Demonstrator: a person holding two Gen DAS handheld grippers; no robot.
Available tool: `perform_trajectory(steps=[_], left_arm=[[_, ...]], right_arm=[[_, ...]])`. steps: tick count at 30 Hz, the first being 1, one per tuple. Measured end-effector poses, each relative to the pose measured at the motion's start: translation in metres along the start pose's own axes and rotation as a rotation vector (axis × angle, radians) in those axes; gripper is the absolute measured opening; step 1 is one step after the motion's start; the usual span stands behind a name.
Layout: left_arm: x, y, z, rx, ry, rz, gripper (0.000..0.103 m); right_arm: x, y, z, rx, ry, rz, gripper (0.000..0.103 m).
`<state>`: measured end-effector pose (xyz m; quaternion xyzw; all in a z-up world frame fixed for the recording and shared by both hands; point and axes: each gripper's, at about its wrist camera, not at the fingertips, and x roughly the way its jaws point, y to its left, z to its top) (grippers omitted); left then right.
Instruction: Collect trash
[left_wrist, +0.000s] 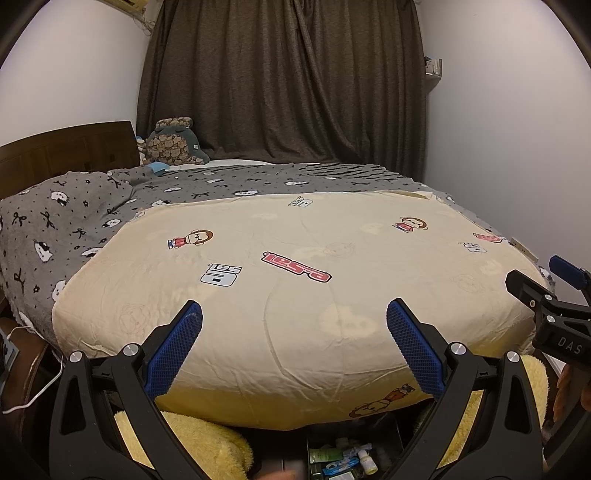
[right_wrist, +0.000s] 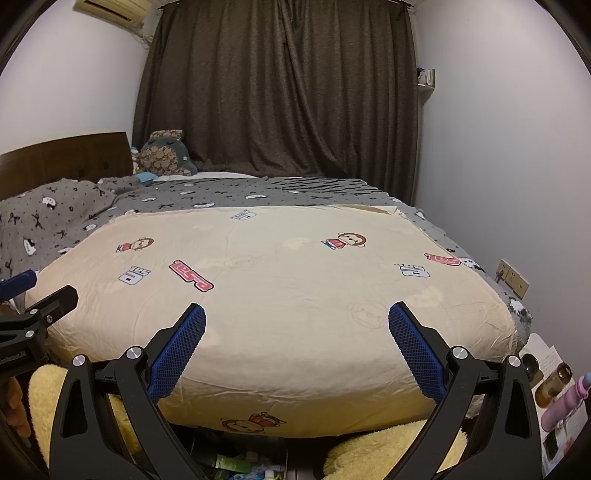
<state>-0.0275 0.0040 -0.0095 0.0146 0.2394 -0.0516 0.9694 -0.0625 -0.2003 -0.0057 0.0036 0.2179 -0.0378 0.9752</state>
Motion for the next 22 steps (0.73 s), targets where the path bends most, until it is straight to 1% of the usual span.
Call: perform_trajectory(steps=[10, 22], left_arm=[[-0.003, -0.001, -0.0027, -0.007, -0.014, 0.003, 0.095], [-0.0011, 0.0026, -0.0005, -0.019, 0.01, -0.007, 0.095]], right_arm=[[0.0007, -0.0008, -0.0005, 0.001, 0.002, -0.001, 0.099], [0.0009, -0.0002, -0.0024, 0.0, 0.004, -0.002, 0.099]])
